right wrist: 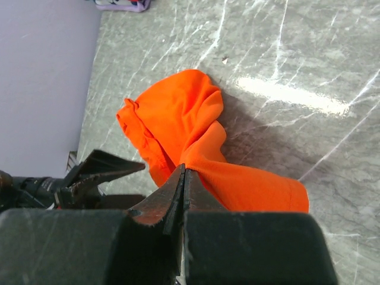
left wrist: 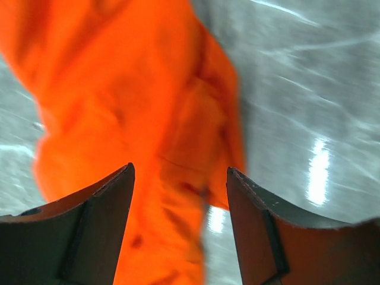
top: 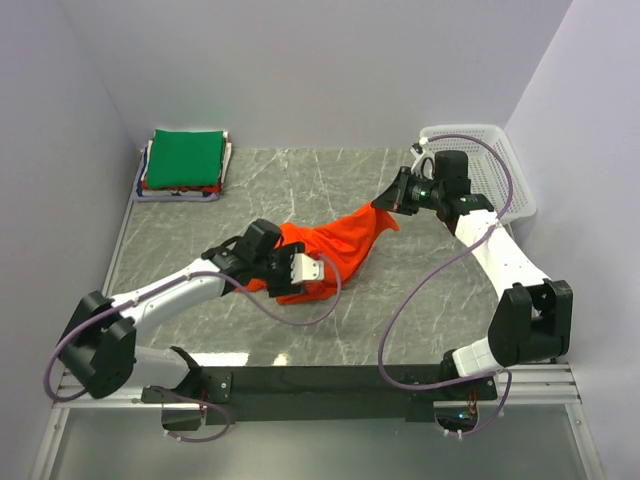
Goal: Fold and stack the t-shirts
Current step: Flatten the tshirt out
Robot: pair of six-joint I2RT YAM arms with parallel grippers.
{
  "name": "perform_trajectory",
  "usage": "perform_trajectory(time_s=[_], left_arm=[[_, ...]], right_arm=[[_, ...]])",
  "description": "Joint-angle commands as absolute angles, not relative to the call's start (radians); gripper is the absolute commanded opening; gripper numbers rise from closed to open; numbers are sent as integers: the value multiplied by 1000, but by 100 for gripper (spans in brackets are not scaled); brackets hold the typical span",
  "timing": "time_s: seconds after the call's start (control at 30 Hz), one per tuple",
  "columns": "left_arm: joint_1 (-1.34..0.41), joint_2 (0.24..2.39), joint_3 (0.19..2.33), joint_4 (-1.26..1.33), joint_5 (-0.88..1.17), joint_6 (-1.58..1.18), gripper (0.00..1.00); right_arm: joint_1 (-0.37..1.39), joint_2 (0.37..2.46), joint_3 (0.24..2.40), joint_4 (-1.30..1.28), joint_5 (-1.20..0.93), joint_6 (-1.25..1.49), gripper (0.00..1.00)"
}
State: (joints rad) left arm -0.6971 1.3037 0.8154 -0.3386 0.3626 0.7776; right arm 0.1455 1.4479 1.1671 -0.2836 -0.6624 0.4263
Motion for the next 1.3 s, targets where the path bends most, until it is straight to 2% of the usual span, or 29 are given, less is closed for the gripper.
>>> perform_trajectory(time_s=[0.0, 0.1, 0.27, 0.3, 0.33, 0.43, 0.53, 0.73, 0.83, 0.97, 1.03, 1.13, 1.23, 1.27], left_arm=[[-698, 1389, 894, -276, 354, 876, 68], [-699, 1455, 913, -311, 403, 913, 65], [-692, 1493, 943, -439, 501, 942, 54], [-690, 1490, 939, -446, 508, 936, 49], [-686, 1489, 942, -449, 499, 924, 35], [-622, 1503, 997, -457, 515, 864, 11], [-467, 1538, 1139, -514, 560, 825, 1], [-200, 1621, 1455, -575, 652, 749, 1], [-71, 1640, 1570, -476, 676, 611, 0], [47, 1651, 1750, -293, 716, 447, 0], [101, 1643, 1798, -249, 742, 373, 0], [150, 1609, 1859, -216, 799, 339, 0], [167, 1531, 1818, -285, 868, 383, 0], [173, 1466, 1733, -311, 888, 440, 0]], right_arm=[[129, 1443, 1226, -279, -646, 423, 0], [114, 1447, 1229, -287, -643, 417, 0], [84, 1454, 1236, -310, -643, 397, 0], [81, 1457, 1241, -313, -644, 394, 0], [77, 1460, 1244, -314, -646, 391, 0], [69, 1473, 1267, -321, -644, 379, 0], [51, 1496, 1324, -336, -626, 353, 0], [6, 1591, 1546, -394, -589, 282, 0], [5, 1624, 1682, -396, -569, 249, 0], [-20, 1683, 1978, -468, -552, 200, 0], [-28, 1671, 2029, -480, -546, 174, 0], [-31, 1591, 2013, -472, -546, 123, 0], [-29, 1461, 1858, -463, -590, 62, 0], [-29, 1389, 1756, -465, -601, 42, 0]])
